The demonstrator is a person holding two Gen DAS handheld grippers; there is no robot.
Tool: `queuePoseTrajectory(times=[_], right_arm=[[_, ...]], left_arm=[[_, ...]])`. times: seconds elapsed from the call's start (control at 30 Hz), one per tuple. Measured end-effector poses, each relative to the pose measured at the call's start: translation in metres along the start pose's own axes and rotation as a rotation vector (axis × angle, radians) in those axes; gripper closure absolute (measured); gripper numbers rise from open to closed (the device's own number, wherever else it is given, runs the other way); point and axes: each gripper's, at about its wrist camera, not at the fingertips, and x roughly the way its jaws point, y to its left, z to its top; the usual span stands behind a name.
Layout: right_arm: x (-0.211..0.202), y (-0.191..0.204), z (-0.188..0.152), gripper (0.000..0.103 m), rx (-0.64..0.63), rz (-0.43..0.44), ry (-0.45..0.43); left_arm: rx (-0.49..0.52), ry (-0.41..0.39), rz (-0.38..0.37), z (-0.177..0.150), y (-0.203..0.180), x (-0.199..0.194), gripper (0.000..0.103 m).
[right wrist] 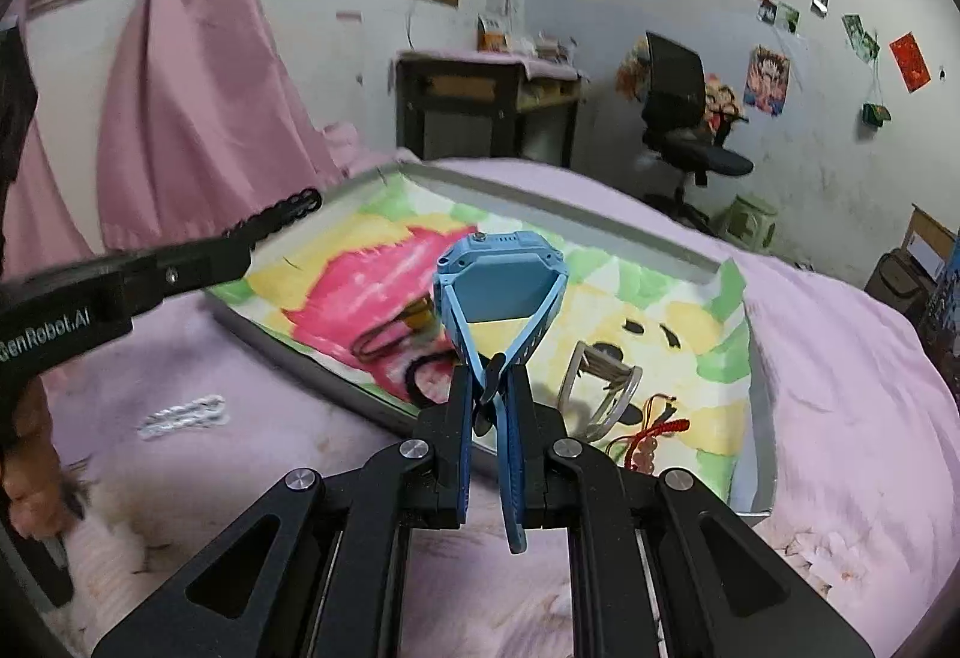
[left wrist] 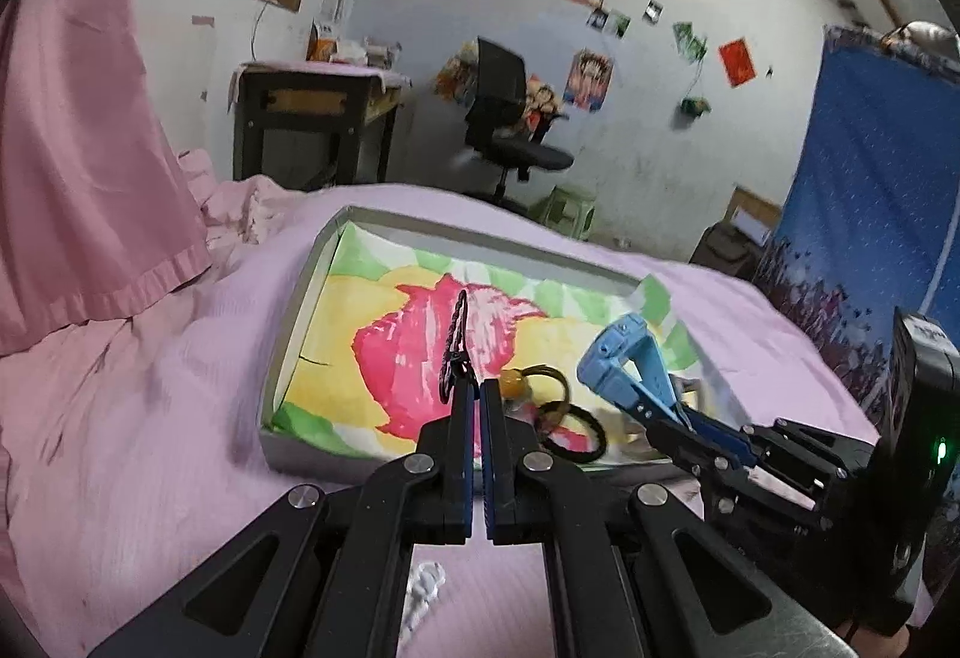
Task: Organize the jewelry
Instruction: 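Carry the hair clip and smartwatch into the tray and open both tools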
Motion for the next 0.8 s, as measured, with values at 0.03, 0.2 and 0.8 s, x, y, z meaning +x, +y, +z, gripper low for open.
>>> queuePoseTrajectory(times=[0.03,0.2,0.8], right_arm=[[0.002,0.001,0.000,0.094,-0.003,0.000,0.013],[0.015,0.003,0.001,0.093,-0.021,-0.005,0.075],[0.005,0.002,0.002,0.071,0.004,0.011,0.033]], left_arm=[[-0.006,0.024,0.001,0.002,0.001,0.006,0.100],[-0.023,0.117,0.017,0.004,0.007,0.028,0.100],[0.006,0.157,0.013,-0.003,0.005,0.023,0.073]])
